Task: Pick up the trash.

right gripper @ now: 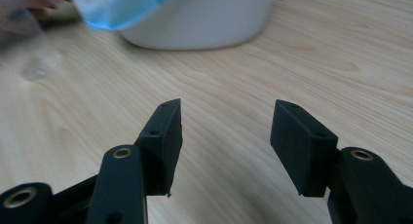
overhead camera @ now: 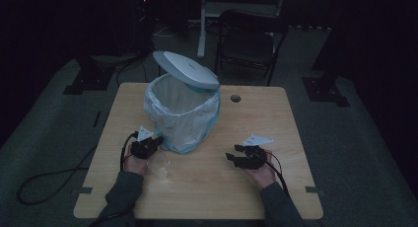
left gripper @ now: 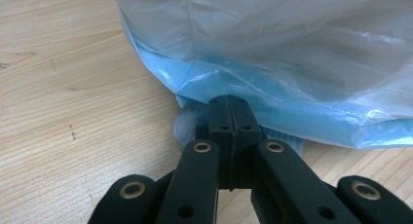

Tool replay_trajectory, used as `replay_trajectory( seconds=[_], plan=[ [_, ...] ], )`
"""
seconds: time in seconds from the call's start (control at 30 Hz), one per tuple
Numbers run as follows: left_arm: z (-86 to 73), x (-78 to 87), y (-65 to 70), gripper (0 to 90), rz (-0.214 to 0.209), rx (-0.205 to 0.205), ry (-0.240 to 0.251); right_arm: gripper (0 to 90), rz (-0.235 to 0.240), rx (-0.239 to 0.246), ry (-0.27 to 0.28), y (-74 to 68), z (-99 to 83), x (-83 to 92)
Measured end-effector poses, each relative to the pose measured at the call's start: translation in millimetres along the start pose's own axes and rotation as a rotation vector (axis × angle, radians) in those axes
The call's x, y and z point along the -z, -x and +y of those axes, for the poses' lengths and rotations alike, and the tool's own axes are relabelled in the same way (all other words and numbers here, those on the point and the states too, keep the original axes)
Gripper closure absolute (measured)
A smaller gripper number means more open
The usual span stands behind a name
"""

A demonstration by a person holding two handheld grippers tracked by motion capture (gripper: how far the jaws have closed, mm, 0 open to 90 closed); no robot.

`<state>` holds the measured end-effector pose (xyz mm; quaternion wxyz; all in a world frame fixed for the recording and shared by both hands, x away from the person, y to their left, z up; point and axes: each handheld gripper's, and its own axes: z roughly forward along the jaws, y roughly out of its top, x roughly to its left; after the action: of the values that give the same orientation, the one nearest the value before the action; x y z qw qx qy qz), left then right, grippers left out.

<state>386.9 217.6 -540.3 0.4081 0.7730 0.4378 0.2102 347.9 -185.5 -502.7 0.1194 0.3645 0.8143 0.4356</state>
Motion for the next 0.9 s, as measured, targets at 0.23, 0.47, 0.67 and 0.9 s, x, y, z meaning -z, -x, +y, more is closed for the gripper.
replay_trajectory(
  seconds=[0.23,0.47,0.67,0.9],
  plan=[
    [0.0,-0.1,0.7,90.0,0.005,-0.001,0.001,45.9,0.024,0.026,0.01,-11.7,6.1,-0.8],
    [0.0,-0.1,1.4,90.0,0.009,-0.003,0.001,47.0,0.035,0.091,0.0,-27.7,18.6,-6.6],
    [0.0,-0.1,1.2,90.0,0.008,-0.001,0.001,47.0,0.037,0.132,-0.003,-38.7,26.2,-8.1],
    [-0.1,-0.1,1.1,90.0,0.008,-0.001,0.002,44.3,0.068,0.181,0.007,-61.3,44.3,-17.4]
  ],
)
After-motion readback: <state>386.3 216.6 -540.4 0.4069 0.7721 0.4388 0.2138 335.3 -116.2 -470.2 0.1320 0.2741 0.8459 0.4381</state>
